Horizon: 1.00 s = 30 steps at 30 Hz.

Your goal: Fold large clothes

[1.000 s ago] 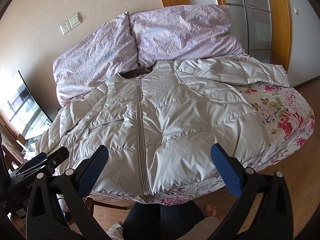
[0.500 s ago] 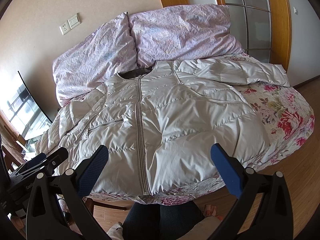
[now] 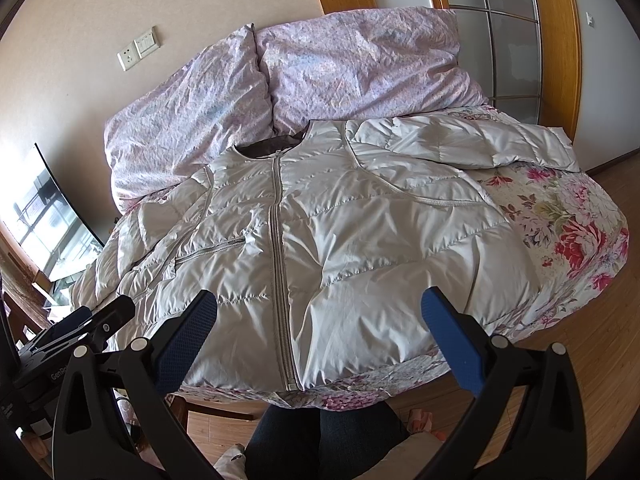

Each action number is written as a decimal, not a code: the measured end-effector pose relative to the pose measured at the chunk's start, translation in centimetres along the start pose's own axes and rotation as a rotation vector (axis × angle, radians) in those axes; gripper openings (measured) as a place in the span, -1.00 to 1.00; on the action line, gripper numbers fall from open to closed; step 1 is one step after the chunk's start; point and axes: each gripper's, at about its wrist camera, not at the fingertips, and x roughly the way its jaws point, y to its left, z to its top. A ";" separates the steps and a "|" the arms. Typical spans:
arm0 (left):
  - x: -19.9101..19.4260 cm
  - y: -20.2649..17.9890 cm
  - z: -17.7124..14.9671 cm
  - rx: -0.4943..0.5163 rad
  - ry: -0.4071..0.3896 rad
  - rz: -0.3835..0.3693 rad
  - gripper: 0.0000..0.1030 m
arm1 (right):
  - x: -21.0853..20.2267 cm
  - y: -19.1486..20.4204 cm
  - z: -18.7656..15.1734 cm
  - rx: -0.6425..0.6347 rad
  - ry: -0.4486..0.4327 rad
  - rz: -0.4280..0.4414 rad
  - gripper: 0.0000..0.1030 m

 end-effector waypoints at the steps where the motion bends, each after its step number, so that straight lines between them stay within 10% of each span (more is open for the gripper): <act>1: 0.0 0.0 0.0 0.000 0.000 0.000 0.96 | 0.0 0.1 0.0 0.000 0.000 0.000 0.97; 30: 3.3 -0.4 1.8 0.016 0.010 0.050 0.96 | 4.1 -4.9 3.6 0.094 -0.030 -0.036 0.97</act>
